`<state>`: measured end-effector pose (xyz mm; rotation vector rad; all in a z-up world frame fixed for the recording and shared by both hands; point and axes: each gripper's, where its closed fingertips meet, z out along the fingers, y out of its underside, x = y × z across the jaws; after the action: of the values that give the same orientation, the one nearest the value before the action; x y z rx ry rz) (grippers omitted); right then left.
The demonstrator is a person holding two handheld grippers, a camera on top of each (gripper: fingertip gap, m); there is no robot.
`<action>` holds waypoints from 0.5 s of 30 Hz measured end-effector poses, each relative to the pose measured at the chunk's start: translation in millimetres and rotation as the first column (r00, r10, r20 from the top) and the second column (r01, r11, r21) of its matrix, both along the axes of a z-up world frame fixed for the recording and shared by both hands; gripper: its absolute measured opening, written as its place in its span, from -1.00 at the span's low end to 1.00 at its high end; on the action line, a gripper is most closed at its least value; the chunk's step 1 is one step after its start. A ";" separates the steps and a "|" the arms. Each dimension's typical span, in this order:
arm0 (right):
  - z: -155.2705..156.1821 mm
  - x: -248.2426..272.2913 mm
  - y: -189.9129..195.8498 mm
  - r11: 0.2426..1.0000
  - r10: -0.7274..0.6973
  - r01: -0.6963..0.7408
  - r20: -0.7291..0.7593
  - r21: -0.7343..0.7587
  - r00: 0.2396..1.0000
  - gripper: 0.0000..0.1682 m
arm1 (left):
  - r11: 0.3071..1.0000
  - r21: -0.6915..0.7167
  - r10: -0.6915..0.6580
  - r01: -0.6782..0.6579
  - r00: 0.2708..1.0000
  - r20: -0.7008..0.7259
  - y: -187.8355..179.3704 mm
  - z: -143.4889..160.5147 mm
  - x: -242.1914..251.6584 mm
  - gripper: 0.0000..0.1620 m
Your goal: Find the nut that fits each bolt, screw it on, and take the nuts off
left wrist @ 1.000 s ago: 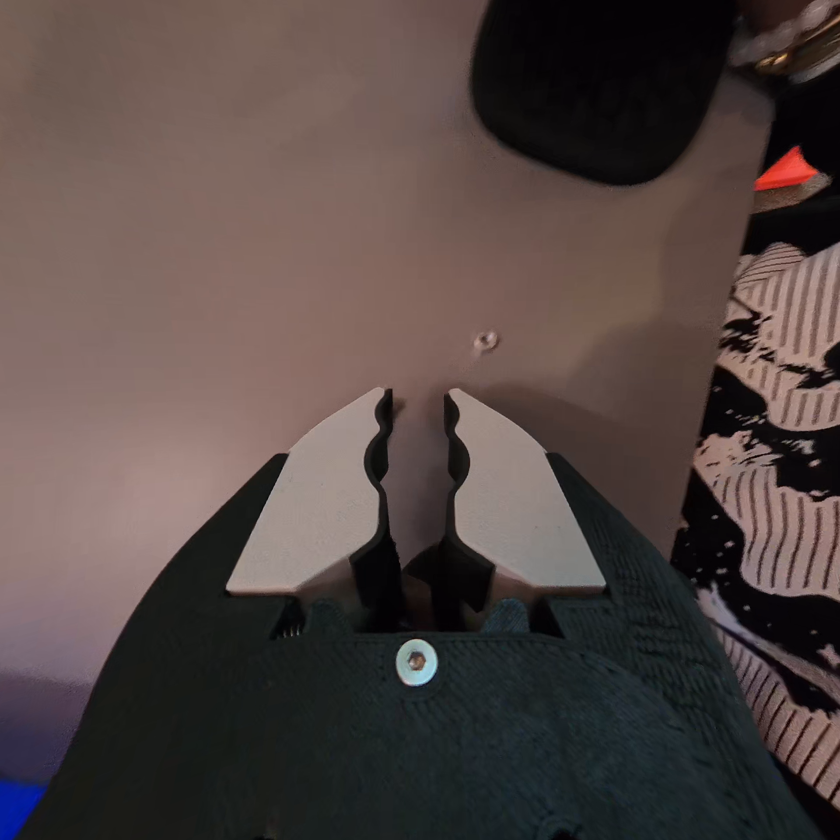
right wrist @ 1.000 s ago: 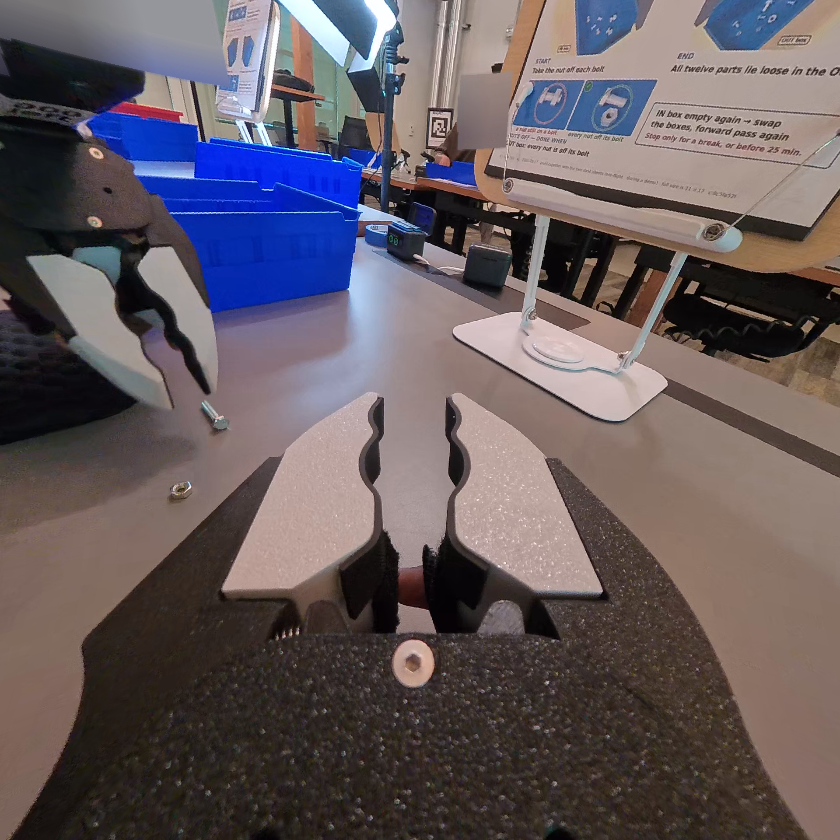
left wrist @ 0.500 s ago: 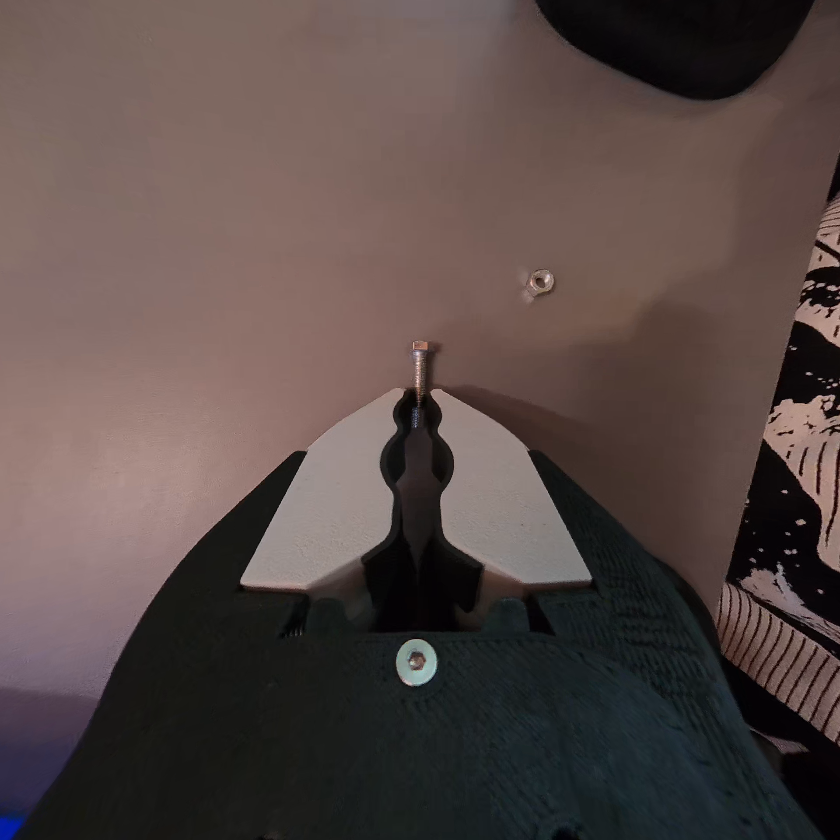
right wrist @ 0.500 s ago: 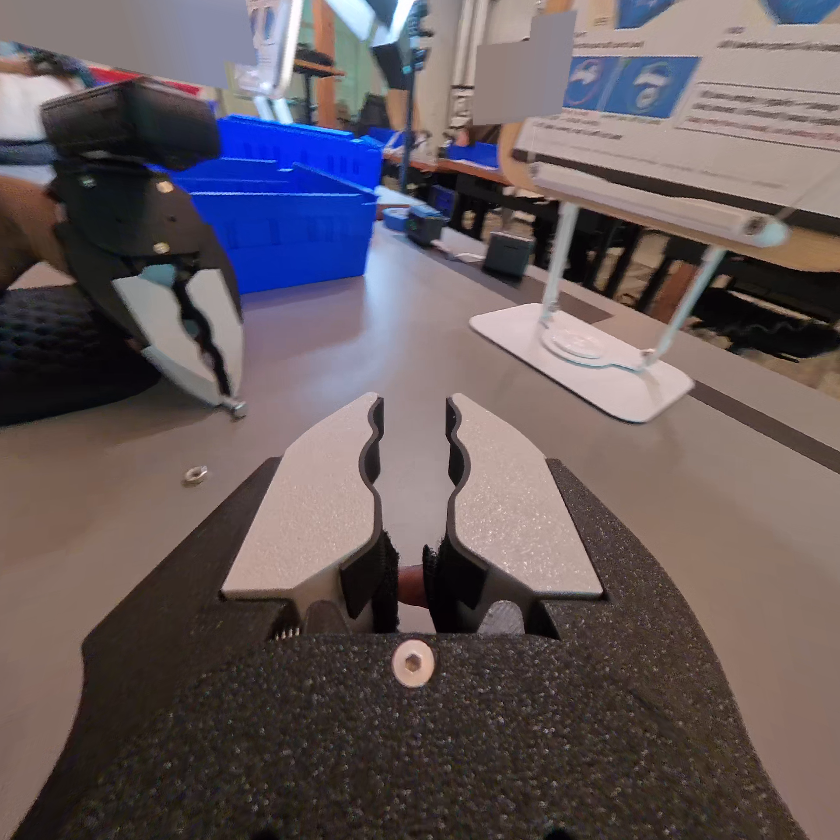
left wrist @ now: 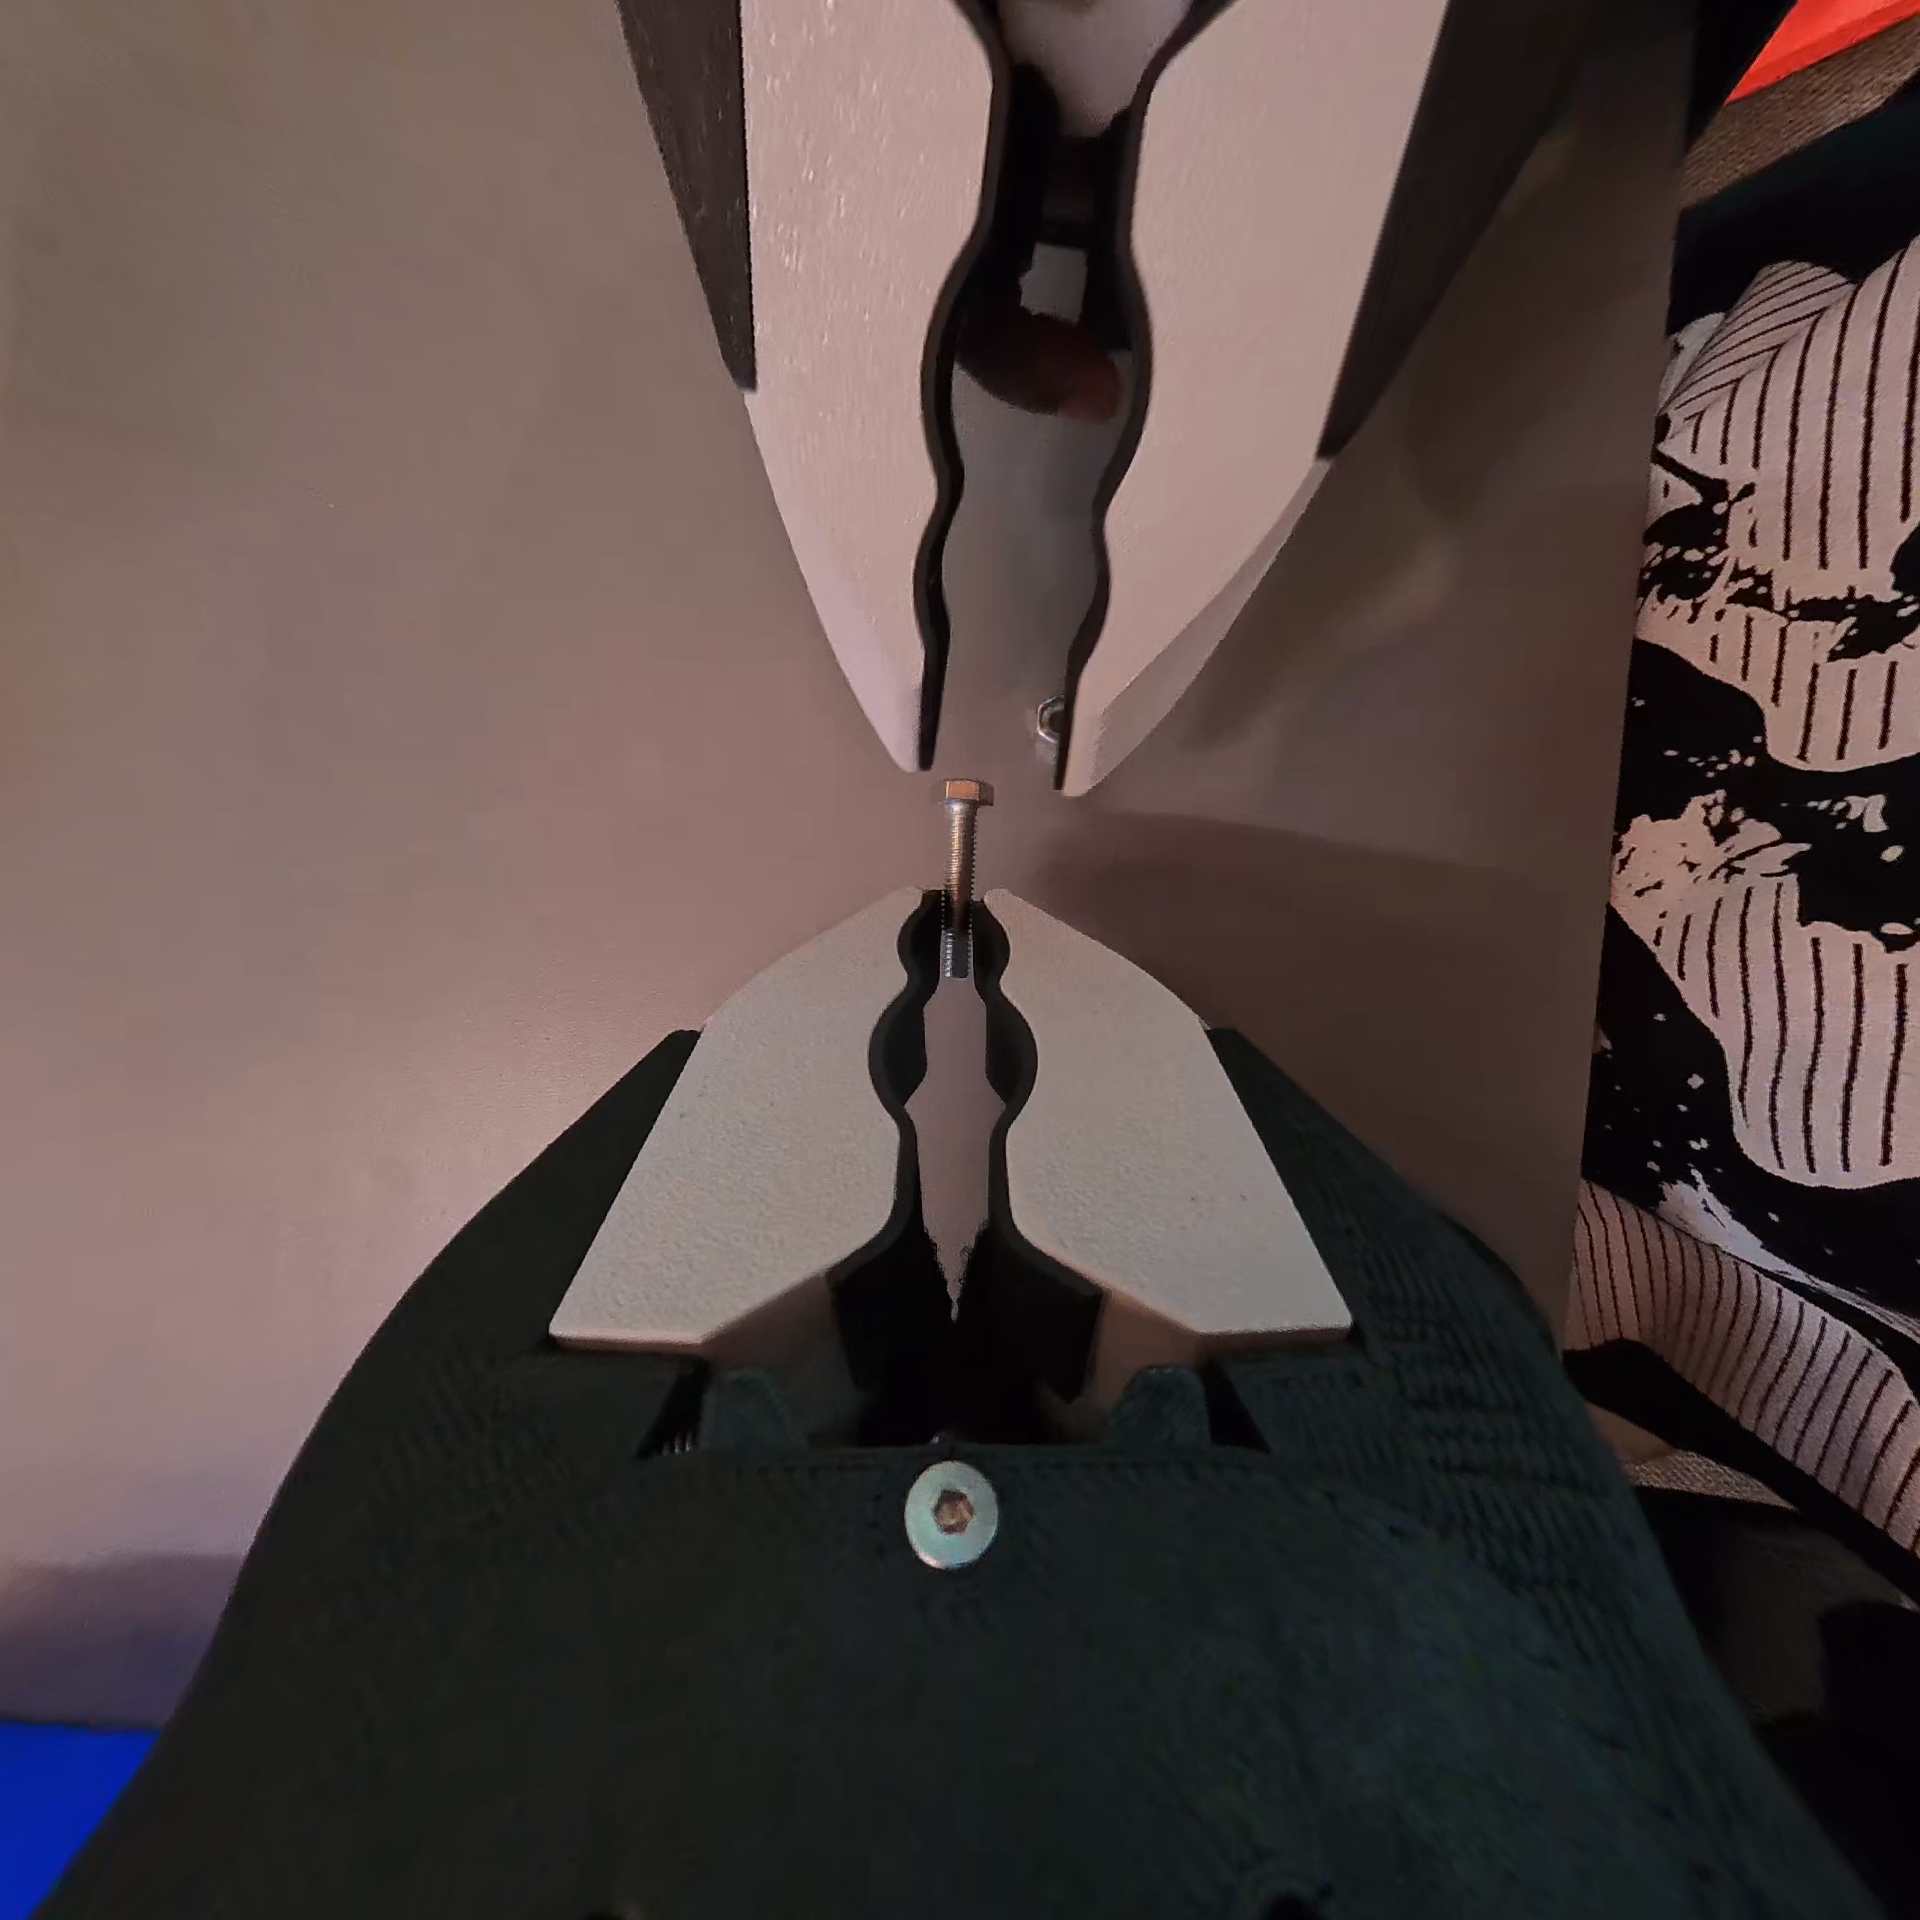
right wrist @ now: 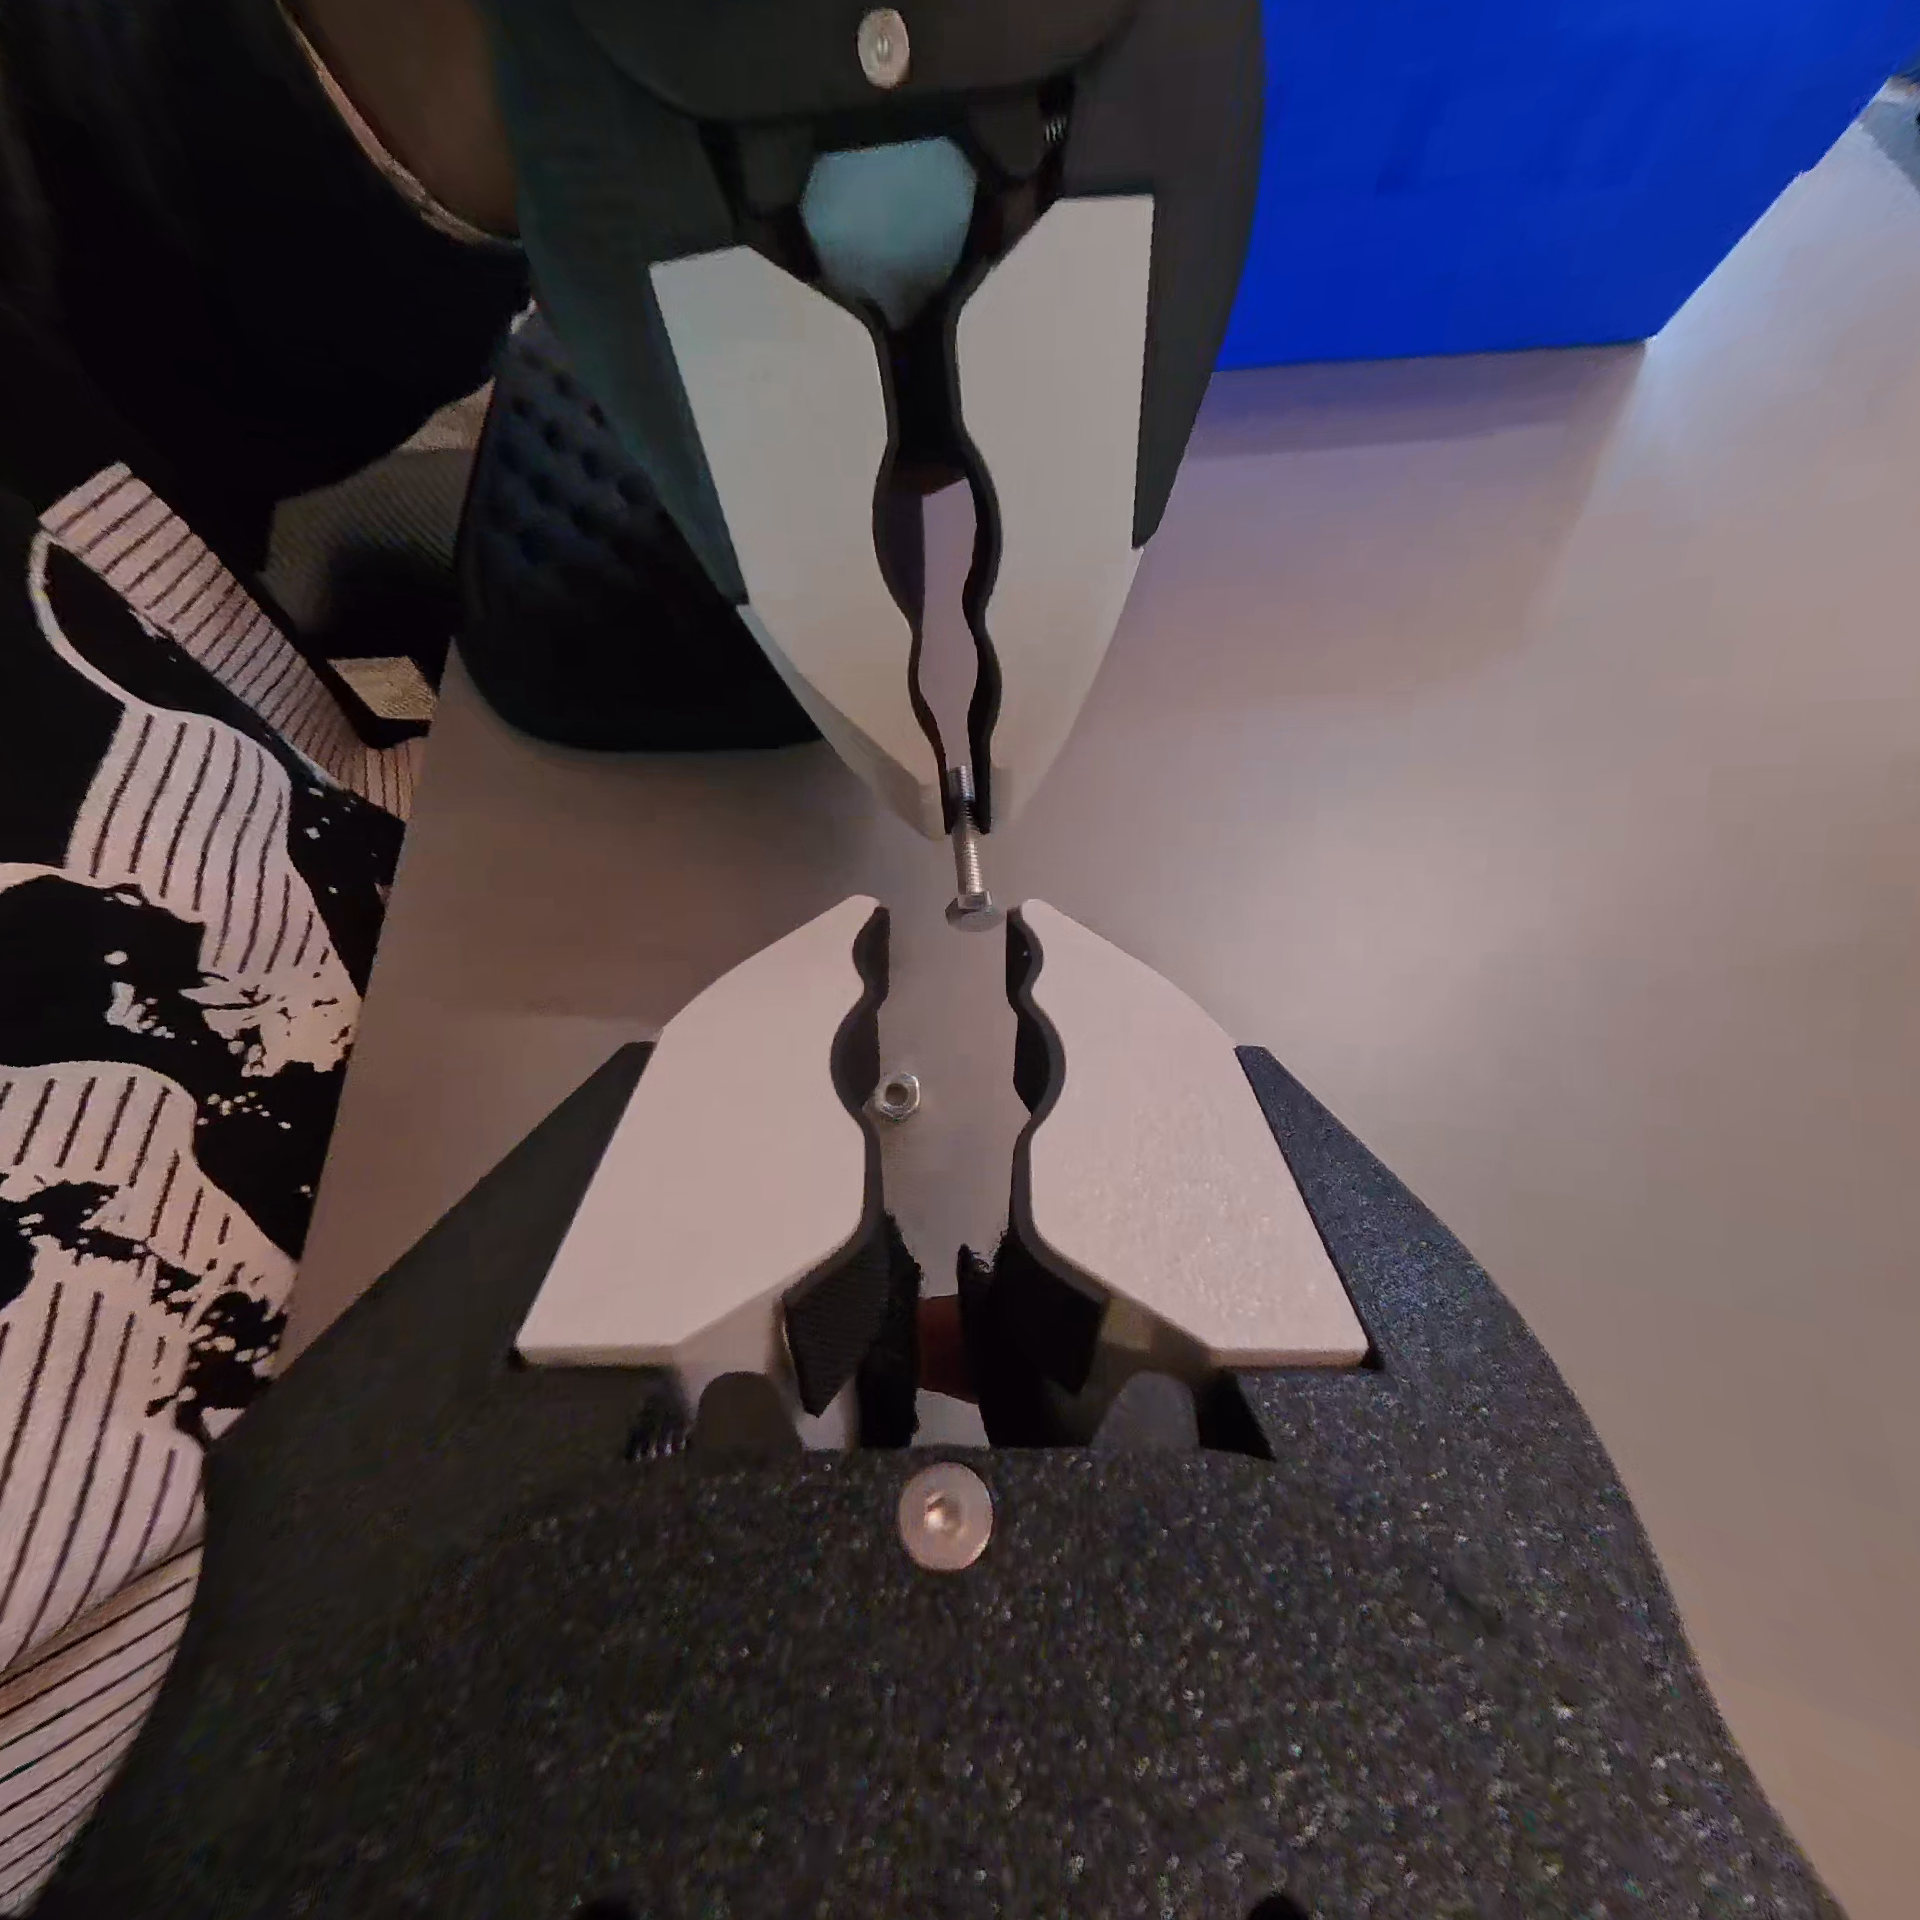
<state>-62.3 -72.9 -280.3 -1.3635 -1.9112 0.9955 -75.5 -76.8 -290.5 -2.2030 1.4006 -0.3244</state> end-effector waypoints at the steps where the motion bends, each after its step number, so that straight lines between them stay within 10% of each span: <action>1: -1.6 -1.0 0.3 1.000 -0.002 0.002 -0.001 0.009 1.000 -0.75 | 1.000 -0.003 -0.005 0.005 1.000 0.003 -1.0 0.2 0.6 -0.93; 10: 4.5 -5.4 4.8 0.999 -0.037 0.038 -0.097 0.001 0.995 -0.86 | 0.999 0.032 0.002 -0.004 0.998 0.063 1.2 9.0 2.4 -0.92; 15: 66.5 5.1 31.5 0.934 -0.261 0.123 -0.406 -0.337 0.876 -0.87 | 0.926 0.170 0.187 -0.336 0.803 0.566 34.6 73.4 -5.8 -0.77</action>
<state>-57.2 -41.5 -213.7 -1.3147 -1.2915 1.3992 -81.3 -42.2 -217.1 -1.8483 0.7629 -0.5716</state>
